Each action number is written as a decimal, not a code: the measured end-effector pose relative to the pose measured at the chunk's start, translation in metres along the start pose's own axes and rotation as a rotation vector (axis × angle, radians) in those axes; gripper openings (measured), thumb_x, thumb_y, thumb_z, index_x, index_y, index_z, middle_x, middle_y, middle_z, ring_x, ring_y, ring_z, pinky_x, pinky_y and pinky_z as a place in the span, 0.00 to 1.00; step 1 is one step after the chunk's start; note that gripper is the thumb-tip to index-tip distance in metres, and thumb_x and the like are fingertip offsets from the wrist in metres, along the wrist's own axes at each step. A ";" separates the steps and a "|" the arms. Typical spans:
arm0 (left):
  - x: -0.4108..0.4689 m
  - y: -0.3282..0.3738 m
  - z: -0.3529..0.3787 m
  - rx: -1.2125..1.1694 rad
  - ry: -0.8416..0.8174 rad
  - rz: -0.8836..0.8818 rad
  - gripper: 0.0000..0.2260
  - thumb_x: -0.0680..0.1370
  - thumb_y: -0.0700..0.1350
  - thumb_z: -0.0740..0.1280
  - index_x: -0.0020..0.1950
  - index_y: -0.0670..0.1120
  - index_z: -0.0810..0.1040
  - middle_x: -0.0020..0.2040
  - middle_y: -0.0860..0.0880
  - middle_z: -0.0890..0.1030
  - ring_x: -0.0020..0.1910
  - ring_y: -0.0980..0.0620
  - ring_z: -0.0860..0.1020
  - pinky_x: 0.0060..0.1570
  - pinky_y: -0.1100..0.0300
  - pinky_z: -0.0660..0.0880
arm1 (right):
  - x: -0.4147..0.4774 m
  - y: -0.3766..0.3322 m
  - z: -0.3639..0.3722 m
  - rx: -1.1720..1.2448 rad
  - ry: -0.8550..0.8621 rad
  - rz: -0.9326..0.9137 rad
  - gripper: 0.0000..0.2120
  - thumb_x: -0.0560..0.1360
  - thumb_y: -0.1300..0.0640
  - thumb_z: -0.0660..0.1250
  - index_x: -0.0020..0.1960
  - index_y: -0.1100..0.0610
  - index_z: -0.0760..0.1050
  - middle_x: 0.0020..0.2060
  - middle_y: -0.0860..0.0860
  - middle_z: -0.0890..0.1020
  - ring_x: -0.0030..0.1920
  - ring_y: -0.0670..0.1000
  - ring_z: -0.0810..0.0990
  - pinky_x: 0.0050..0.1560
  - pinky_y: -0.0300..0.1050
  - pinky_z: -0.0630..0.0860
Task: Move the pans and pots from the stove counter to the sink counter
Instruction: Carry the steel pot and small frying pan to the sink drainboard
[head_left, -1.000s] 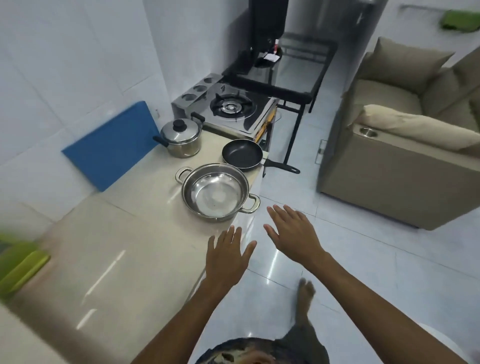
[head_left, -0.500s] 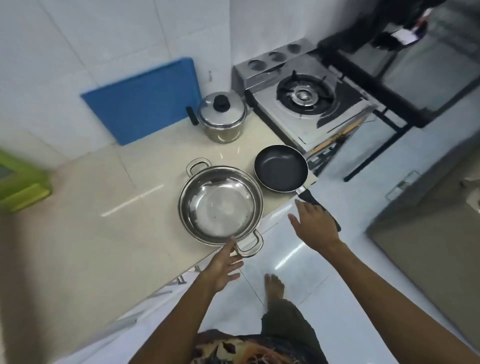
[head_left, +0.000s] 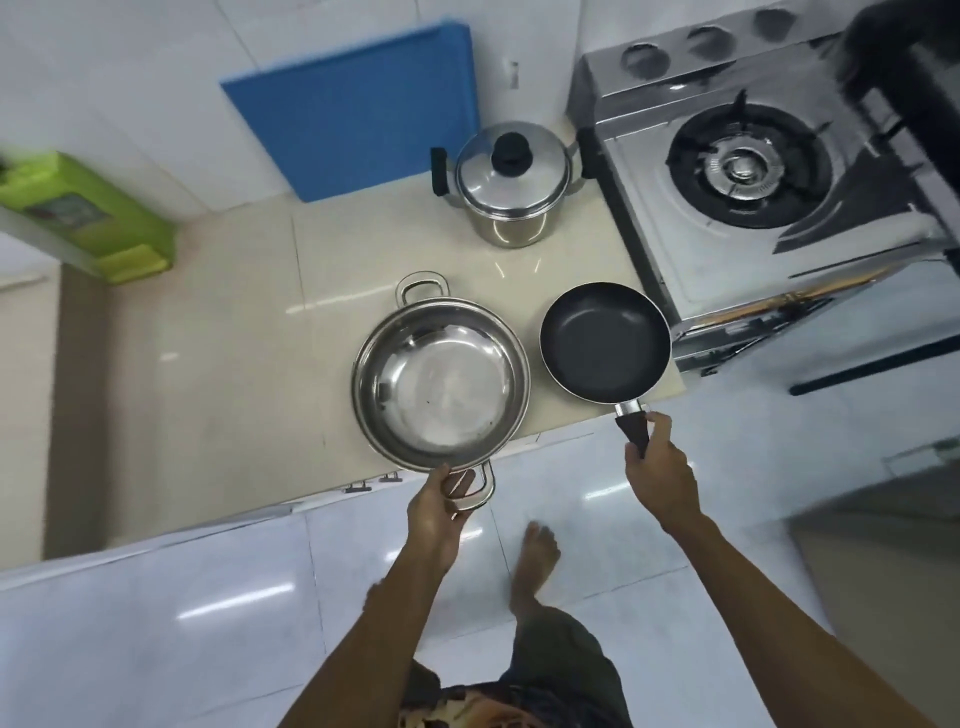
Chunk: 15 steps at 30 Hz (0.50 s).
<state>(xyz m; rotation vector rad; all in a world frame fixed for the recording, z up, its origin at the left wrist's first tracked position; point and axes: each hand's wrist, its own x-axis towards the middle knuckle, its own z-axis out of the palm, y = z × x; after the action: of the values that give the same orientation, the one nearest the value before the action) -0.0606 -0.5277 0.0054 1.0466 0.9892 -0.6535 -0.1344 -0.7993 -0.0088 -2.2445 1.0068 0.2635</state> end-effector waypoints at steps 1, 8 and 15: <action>0.000 -0.001 0.001 -0.015 0.013 0.008 0.07 0.81 0.43 0.67 0.55 0.43 0.81 0.50 0.45 0.86 0.56 0.48 0.82 0.59 0.50 0.76 | 0.001 0.000 0.000 0.056 -0.016 0.001 0.21 0.79 0.60 0.66 0.68 0.55 0.61 0.50 0.64 0.83 0.44 0.66 0.82 0.41 0.53 0.78; -0.002 0.007 -0.012 -0.070 0.096 0.132 0.05 0.76 0.38 0.72 0.48 0.37 0.83 0.43 0.42 0.88 0.48 0.45 0.87 0.41 0.54 0.82 | -0.015 -0.020 -0.001 0.149 0.071 -0.114 0.24 0.81 0.58 0.64 0.76 0.58 0.64 0.56 0.62 0.83 0.53 0.66 0.81 0.54 0.59 0.79; -0.029 0.035 -0.066 -0.190 0.119 0.229 0.07 0.75 0.38 0.72 0.48 0.34 0.83 0.44 0.37 0.88 0.43 0.44 0.87 0.40 0.56 0.82 | -0.051 -0.067 -0.001 0.091 0.132 -0.335 0.24 0.80 0.60 0.65 0.76 0.61 0.66 0.51 0.62 0.84 0.49 0.65 0.82 0.49 0.55 0.79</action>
<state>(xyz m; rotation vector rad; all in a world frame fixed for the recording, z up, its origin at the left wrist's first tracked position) -0.0668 -0.4536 0.0352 1.0196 0.9953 -0.3064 -0.1205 -0.7373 0.0460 -2.3244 0.6754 -0.0764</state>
